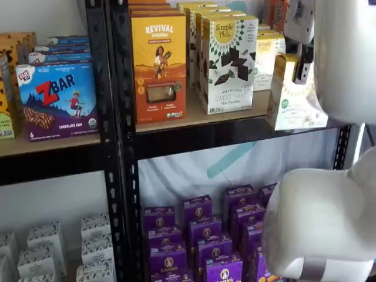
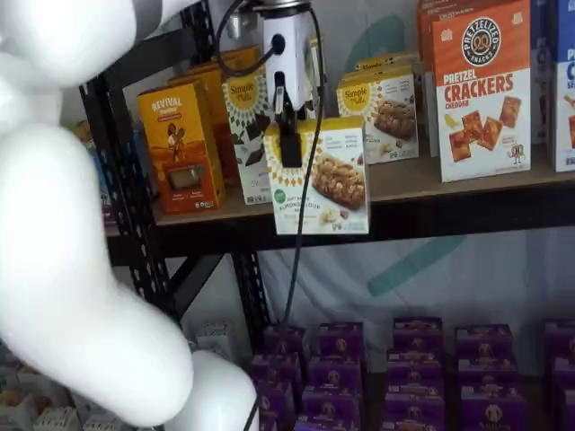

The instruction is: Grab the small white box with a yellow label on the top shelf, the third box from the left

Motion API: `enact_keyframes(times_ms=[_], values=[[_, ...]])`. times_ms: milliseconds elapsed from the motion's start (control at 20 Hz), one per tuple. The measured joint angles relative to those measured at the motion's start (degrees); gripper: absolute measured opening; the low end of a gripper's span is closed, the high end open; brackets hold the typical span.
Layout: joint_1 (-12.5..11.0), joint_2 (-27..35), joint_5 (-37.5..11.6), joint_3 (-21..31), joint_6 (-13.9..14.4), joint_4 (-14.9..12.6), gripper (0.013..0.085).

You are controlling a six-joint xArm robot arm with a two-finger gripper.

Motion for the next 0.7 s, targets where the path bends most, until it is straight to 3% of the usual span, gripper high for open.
enact_keyframes(times_ms=[350,700], values=[[-1.04,-6.85,1.12,5.74,-0.91,-0.09,0.0370],[-1.23,-9.77,2.20,8.09,-1.08,-0.31,0.0370]])
